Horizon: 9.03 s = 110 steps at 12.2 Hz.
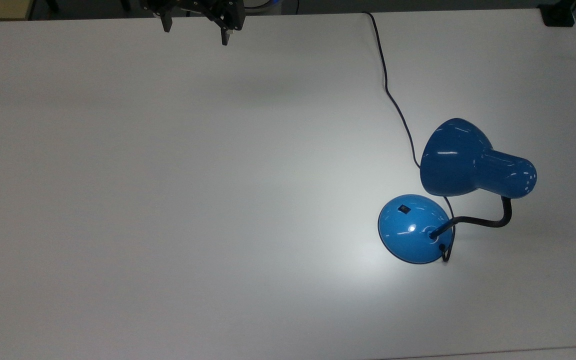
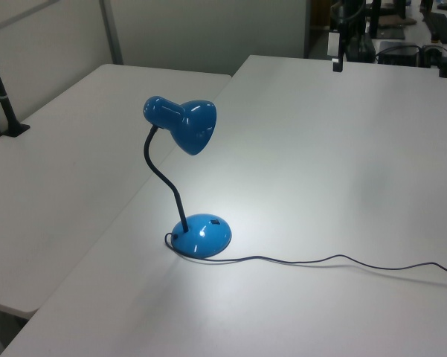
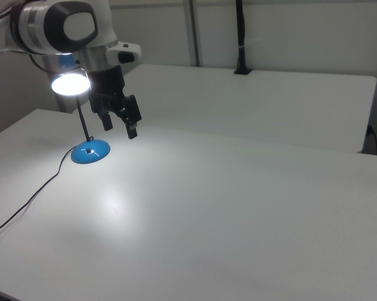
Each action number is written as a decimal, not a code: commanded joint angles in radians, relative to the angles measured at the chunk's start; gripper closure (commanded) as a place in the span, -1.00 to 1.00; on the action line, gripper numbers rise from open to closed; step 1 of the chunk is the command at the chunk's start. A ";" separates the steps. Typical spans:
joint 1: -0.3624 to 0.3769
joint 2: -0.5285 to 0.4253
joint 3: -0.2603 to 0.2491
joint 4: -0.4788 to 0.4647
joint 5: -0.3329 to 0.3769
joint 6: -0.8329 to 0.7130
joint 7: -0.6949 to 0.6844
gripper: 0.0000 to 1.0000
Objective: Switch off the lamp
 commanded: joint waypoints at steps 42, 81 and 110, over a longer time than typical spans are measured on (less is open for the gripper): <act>0.491 0.461 -0.128 0.130 0.119 0.581 -0.562 1.00; 0.629 0.676 -0.193 0.039 0.113 0.935 -0.447 1.00; 0.000 -0.010 -0.007 0.036 0.046 -0.064 -0.122 -1.00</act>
